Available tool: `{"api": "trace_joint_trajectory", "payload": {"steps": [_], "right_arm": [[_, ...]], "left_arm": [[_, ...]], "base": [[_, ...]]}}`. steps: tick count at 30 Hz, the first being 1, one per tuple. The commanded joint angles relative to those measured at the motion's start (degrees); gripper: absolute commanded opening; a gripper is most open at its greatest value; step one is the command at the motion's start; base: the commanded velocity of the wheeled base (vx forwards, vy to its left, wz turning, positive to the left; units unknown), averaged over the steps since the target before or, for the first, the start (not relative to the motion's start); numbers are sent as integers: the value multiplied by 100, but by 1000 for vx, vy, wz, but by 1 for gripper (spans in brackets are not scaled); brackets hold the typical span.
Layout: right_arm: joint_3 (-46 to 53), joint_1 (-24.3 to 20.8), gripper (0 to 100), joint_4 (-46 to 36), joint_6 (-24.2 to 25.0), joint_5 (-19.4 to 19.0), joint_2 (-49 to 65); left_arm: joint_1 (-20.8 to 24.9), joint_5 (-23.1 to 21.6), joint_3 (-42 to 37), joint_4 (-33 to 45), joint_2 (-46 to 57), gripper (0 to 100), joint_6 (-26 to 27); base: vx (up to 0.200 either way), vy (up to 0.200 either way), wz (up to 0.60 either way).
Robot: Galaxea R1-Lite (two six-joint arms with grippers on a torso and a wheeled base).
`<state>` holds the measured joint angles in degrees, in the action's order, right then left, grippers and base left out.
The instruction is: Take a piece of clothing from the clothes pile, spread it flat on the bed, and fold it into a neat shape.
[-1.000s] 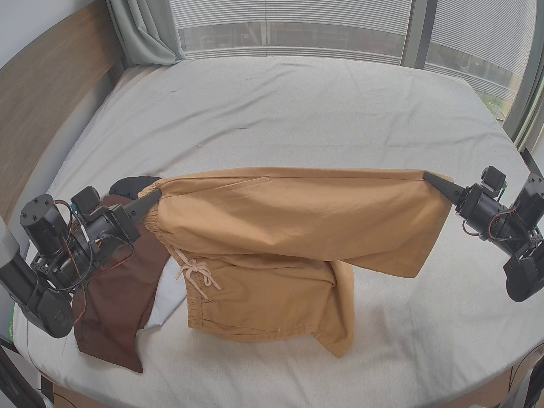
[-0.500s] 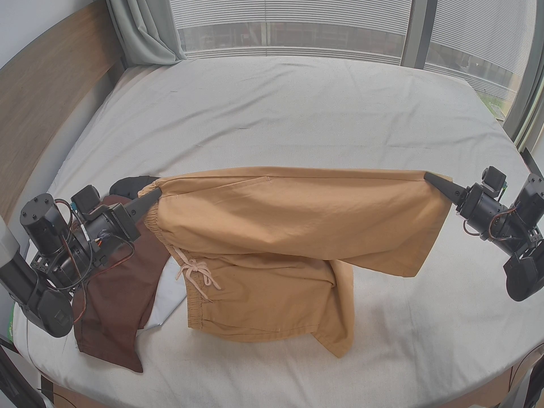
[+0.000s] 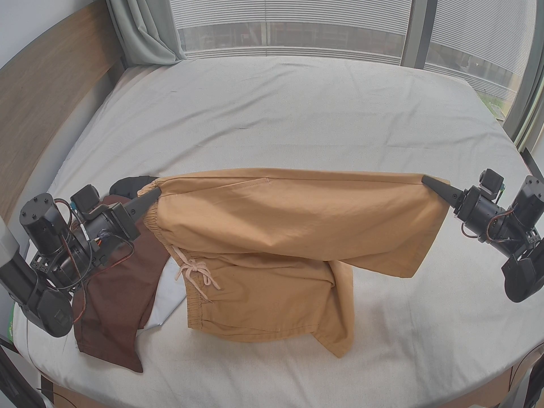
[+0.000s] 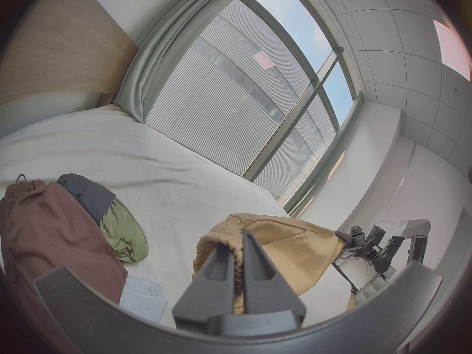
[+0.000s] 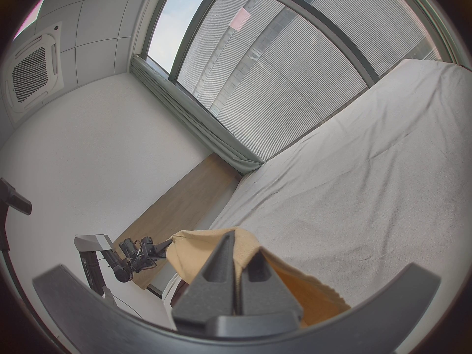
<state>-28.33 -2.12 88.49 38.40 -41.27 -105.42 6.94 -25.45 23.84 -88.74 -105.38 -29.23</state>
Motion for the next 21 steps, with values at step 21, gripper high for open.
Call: {"api": "trace_joint_trajectory", "payload": {"steps": [21], "right_arm": [[-1060,-34,0,1,1,-22,-1015]], "left_arm": [[71,489,692,-3,-712,0,-12]], "base": [[0,0,0]]}}
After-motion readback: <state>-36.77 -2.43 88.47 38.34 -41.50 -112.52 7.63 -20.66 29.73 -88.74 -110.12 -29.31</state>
